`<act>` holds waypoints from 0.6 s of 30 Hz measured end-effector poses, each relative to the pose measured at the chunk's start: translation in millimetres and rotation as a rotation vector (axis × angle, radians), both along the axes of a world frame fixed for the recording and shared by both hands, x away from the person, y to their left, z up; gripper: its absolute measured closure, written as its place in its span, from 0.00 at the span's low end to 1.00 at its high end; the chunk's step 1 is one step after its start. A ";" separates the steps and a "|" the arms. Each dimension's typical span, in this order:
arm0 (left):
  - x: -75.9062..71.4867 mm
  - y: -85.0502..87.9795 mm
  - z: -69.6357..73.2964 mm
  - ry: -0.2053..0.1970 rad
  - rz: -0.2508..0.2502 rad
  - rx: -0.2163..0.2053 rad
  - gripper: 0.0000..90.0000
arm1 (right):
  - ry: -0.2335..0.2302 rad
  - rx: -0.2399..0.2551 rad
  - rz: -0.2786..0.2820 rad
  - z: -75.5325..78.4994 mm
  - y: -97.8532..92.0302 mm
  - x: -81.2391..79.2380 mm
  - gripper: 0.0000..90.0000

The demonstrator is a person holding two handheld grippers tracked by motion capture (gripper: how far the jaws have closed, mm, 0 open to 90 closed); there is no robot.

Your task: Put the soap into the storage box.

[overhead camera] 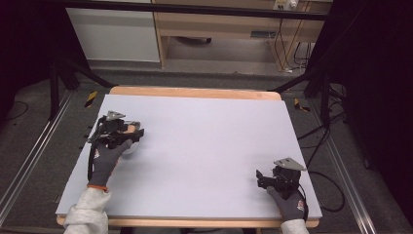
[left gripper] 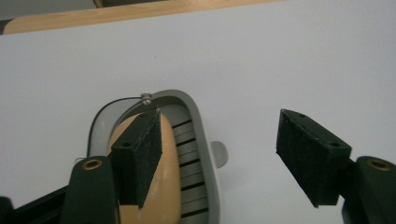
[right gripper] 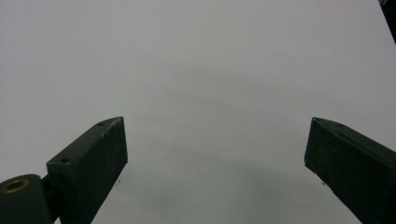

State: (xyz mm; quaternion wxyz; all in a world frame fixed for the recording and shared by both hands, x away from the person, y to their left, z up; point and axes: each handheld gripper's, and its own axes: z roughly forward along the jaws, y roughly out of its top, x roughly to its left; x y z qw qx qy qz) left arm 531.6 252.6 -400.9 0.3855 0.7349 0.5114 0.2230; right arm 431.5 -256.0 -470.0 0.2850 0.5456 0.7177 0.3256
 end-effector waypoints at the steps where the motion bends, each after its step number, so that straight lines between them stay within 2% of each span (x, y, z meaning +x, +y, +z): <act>1: -2.1 -1.6 0.5 -0.004 -0.005 0.001 0.34 | 0.000 0.003 -0.003 0.1 -0.2 -0.1 0.07; 10: -22.4 -16.5 1.3 -0.046 -0.065 0.017 0.35 | -0.005 0.010 -0.023 0.1 -4.1 -0.8 0.07; 18: -42.1 -22.2 -3.2 -0.061 -0.081 0.027 0.35 | -0.005 0.008 -0.037 -0.7 -6.2 -1.6 0.07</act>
